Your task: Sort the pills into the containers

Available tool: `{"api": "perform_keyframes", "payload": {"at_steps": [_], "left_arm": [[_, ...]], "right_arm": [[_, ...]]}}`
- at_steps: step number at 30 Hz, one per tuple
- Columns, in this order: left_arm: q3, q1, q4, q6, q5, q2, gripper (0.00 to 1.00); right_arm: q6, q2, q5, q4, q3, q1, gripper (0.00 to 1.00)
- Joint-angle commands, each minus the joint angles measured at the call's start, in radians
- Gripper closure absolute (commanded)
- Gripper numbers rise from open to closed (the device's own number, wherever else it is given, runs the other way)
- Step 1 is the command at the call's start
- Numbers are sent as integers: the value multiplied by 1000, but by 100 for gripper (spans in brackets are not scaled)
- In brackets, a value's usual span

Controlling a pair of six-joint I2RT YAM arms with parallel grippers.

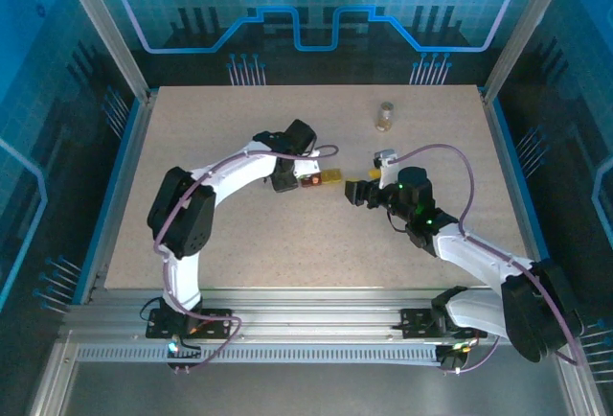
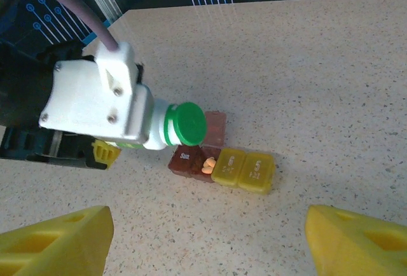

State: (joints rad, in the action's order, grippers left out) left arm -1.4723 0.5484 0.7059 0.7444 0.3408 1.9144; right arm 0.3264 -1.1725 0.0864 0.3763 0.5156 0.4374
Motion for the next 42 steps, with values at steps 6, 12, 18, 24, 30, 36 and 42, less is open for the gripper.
{"api": "perform_keyframes", "payload": {"at_steps": [6,12,18,24,30,36,42], "left_arm": [[285,-44,-432,-233,-308,-263,95],[635,-49,-1046,-435,-621,-486,95],[869,-56,-1751,-642,-812,-500,94],[895,-63,-2070,-795,-987,-423,93],[895,-63,-2020,-774,-1052,-430,92],[899,-58,-1904,-720,-1056,-462,92],[909,-48,-1828,-666,-1064,-496,92]], "right_arm": [[23,27,66,45,10,-14,20],[-25,59,196,75,46,-23,25],[-14,118,446,-55,200,-26,28],[-137,131,661,-229,347,-19,35],[-323,85,714,-496,516,2,41],[-521,1,643,-735,661,98,40],[-596,-102,544,-821,762,165,36]]}}
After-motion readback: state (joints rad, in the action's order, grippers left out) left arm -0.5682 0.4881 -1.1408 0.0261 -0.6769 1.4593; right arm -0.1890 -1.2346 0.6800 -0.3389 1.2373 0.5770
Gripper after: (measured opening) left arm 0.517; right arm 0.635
